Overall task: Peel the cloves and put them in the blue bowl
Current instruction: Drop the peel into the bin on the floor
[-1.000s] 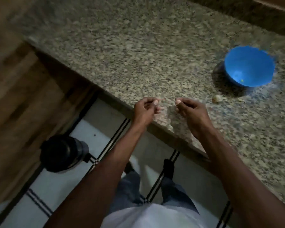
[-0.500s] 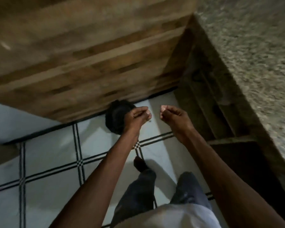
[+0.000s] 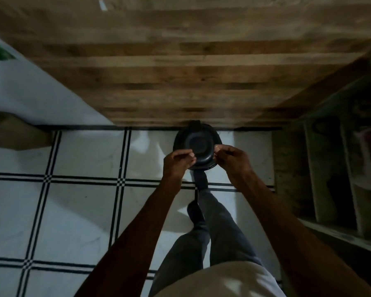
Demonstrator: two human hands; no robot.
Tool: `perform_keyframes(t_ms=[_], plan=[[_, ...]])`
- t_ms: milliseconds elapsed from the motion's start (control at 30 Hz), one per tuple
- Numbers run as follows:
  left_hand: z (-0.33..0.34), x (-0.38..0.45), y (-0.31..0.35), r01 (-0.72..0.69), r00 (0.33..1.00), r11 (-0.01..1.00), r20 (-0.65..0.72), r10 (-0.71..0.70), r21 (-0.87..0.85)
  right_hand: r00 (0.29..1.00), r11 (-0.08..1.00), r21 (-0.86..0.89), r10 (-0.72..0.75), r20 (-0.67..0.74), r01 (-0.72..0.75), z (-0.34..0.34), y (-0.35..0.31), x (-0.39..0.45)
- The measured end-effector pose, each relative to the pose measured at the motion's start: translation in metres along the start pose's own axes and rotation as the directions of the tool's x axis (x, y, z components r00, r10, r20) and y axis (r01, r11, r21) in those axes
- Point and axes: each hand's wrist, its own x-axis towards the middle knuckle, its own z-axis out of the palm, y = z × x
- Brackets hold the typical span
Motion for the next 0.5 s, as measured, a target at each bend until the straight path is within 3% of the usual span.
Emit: perform_keyframes(t_ms=[167, 300, 500], plan=[[-0.004, 0.044, -0.026, 0.101, 0.994, 0.988, -0.06, -0.094, 0.116, 0.996, 0.996, -0.028, 0.083, -0.009, -0.084, 0.026, 0.023, 0.034], [-0.006, 0.094, -0.071, 0.186, 0.982, 0.981, 0.019, -0.187, 0.062, 0.989, 0.987, -0.072, 0.143, -0.039, -0.145, 0.036, 0.065, 0.083], [0.001, 0.173, -0.144, 0.254, 0.964, 0.967, -0.078, -0.255, -0.021, 0.969, 0.975, -0.022, 0.217, -0.117, -0.221, 0.033, 0.129, 0.162]])
